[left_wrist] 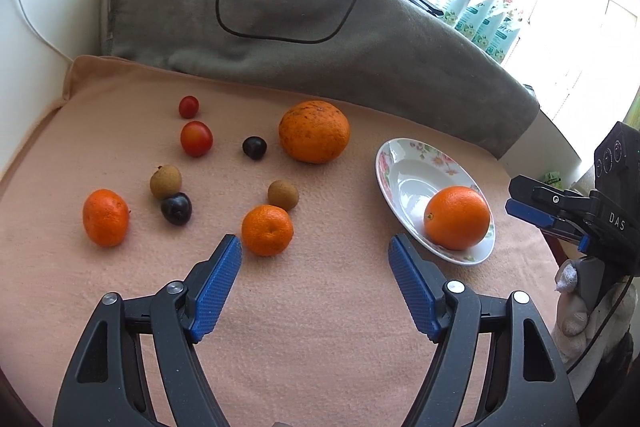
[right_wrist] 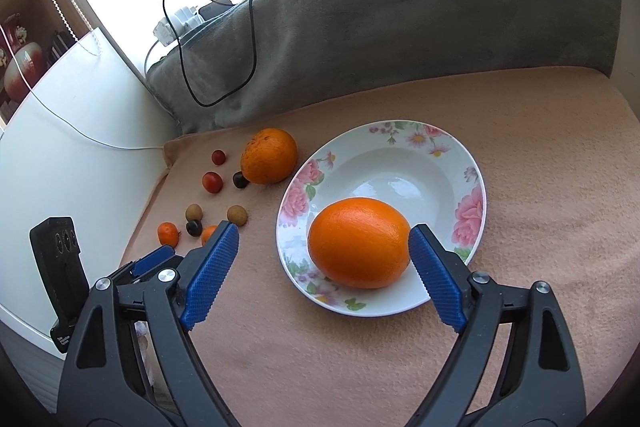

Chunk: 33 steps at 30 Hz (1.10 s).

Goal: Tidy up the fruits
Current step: 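Move the left tool to the large mandarin and close around it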

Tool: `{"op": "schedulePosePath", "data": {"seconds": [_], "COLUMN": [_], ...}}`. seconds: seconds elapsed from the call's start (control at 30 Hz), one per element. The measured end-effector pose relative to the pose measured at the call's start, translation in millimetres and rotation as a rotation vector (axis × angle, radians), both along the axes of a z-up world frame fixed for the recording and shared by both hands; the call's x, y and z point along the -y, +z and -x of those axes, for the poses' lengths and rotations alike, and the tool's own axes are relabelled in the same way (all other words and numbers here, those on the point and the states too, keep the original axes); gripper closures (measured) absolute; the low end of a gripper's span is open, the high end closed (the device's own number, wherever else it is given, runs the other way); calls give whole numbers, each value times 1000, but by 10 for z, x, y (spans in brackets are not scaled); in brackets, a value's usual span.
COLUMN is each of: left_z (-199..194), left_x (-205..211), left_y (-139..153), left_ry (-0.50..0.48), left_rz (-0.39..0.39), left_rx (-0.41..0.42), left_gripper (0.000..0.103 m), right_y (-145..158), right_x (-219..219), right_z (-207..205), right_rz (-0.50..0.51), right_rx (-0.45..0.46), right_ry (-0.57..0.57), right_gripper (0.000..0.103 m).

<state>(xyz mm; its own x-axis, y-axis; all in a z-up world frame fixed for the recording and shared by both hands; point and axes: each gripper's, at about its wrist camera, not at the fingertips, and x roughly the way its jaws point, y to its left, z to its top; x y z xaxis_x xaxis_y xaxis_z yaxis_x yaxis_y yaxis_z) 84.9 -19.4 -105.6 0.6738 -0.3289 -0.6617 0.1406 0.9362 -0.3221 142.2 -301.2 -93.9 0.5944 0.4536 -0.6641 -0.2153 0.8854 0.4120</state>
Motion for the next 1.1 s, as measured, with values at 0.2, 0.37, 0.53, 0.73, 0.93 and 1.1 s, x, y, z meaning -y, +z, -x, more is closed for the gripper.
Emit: {"op": "schedulePosePath", "data": {"seconds": [0.2,0.37,0.53,0.73,0.93,1.1], "left_z": [-10,-34,-111,-259,-469,-644], "left_x": [-94,-125,-153,-160,-131,-100], "left_y": [-26,-20,-20,-35,-59,-72], "left_ry": [16,16,17,11,-5,-25], "left_rz": [5,8,18,36,79,132], "left_rx": [-7,-5,-8,-16,-36,-58], "left_gripper": [27,27,27,27,27,27], "right_y": [17,29,35,1,-57,-134], "right_x": [-113,-219,-353,-505,-725,-871], "right_z": [-63,-182,-358,-627,-974,-1240], "right_rz": [10,31,49,43,46,16], "right_rx": [-1,-2,-11,-47,-97,-164], "right_ry": [22,45,77,115,166,205], "right_gripper": [14,14,14,14,14,14]}}
